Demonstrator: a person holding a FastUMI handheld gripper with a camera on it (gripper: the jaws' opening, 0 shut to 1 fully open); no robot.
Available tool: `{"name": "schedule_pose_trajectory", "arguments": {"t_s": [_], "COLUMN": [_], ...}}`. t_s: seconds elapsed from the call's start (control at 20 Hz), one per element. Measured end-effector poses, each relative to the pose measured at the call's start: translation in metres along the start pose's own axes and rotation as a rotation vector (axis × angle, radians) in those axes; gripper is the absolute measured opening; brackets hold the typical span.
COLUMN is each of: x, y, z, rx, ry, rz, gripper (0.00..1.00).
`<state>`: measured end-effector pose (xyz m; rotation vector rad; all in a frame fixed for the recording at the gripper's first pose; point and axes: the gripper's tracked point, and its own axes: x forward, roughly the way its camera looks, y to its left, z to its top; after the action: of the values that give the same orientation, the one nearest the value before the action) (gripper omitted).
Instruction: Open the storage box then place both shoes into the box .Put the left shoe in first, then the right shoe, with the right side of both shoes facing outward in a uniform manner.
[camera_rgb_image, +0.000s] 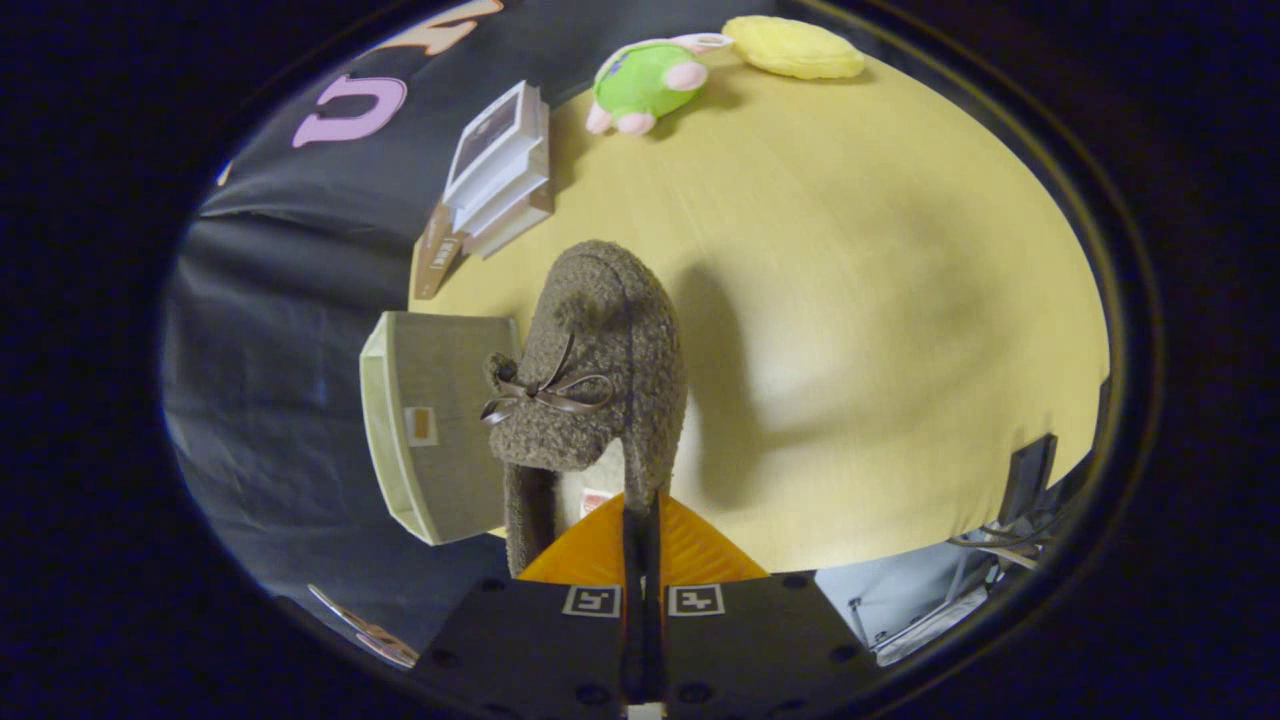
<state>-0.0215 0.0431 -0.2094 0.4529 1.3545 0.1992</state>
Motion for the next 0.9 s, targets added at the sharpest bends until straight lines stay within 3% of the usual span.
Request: {"name": "schedule_pose_trajectory", "arguments": {"t_s": [0.2,0.55,0.7,0.9], "x": [-0.026,-0.058,-0.050,-0.016], "y": [0.062,0.167,0.214,0.249], "z": [-0.006,-0.012,-0.023,-0.037], "rx": [-0.003,-0.109,-0.127,-0.156], "ry": [0.008,-0.020,0.007,0.046], "rz": [0.123,0.260,0.325,0.327], "gripper": [0.03,0.03,0.03,0.03]}}
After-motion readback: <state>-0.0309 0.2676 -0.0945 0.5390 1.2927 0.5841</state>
